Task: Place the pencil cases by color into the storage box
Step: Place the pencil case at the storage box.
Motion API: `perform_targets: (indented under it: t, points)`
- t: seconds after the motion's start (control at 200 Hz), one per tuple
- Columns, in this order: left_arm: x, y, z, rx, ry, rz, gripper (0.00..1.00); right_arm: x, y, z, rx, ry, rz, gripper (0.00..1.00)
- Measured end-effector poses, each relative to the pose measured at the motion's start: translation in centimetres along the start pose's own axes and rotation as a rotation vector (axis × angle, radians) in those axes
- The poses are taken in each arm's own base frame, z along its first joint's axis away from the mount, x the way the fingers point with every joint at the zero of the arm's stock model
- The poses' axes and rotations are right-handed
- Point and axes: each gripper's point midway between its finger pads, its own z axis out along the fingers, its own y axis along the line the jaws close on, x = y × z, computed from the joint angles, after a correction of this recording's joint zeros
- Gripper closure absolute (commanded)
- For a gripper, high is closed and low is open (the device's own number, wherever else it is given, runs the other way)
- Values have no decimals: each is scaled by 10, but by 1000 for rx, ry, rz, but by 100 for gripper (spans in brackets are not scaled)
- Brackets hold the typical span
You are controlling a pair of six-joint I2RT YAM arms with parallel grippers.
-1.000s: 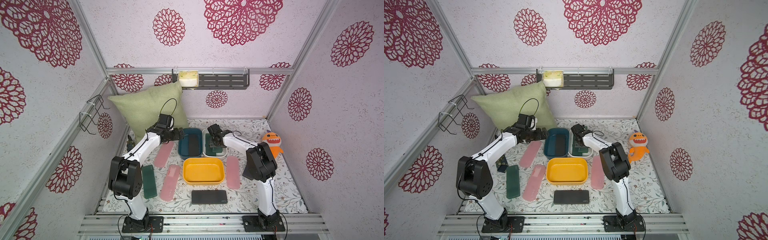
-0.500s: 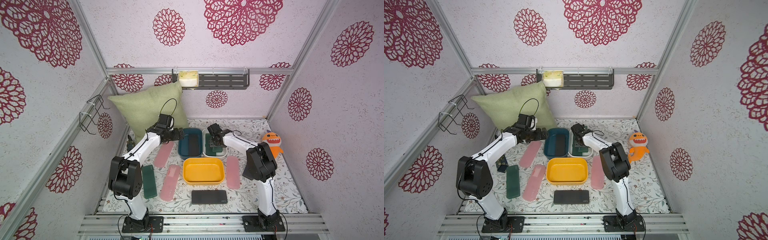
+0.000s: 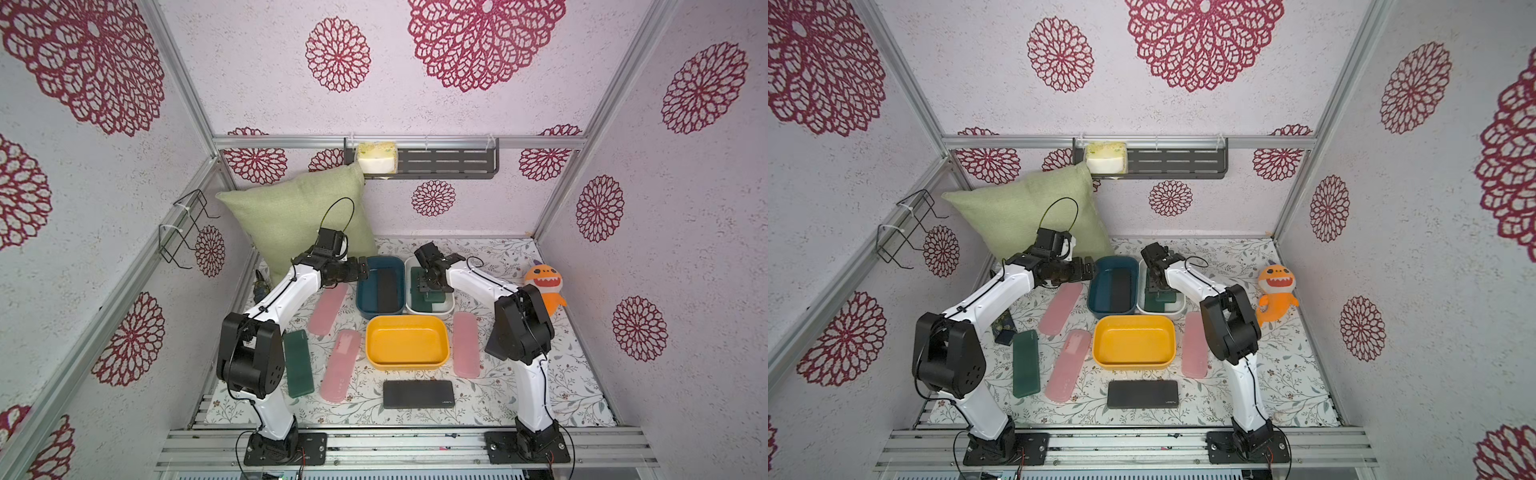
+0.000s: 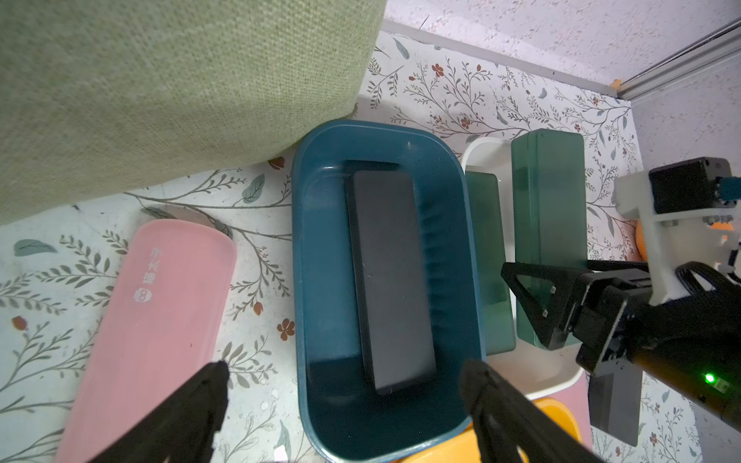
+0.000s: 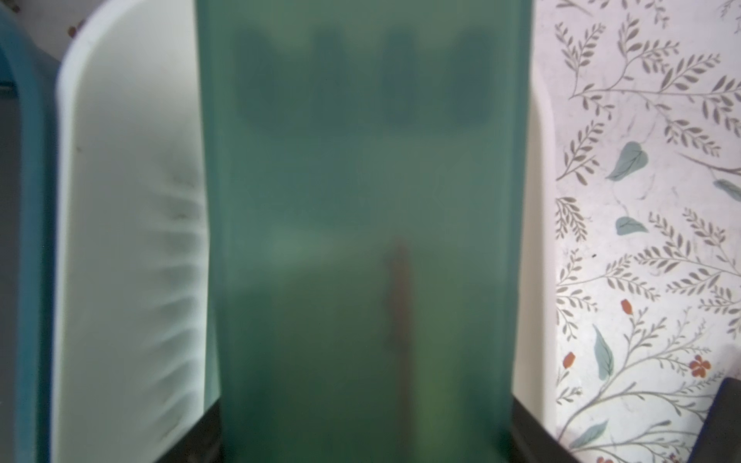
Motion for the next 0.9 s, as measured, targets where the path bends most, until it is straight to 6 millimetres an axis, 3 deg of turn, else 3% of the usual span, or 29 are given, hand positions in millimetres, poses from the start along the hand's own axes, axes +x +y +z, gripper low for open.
perform_targets:
  t: [0.65, 0.9]
  points:
    - [0, 3, 0, -3, 5, -3, 3, 15, 0, 5, 4, 37, -17, 41]
    - [1, 4, 0, -6, 9, -5, 3, 19, 0, 12, 8, 42, -19, 31]
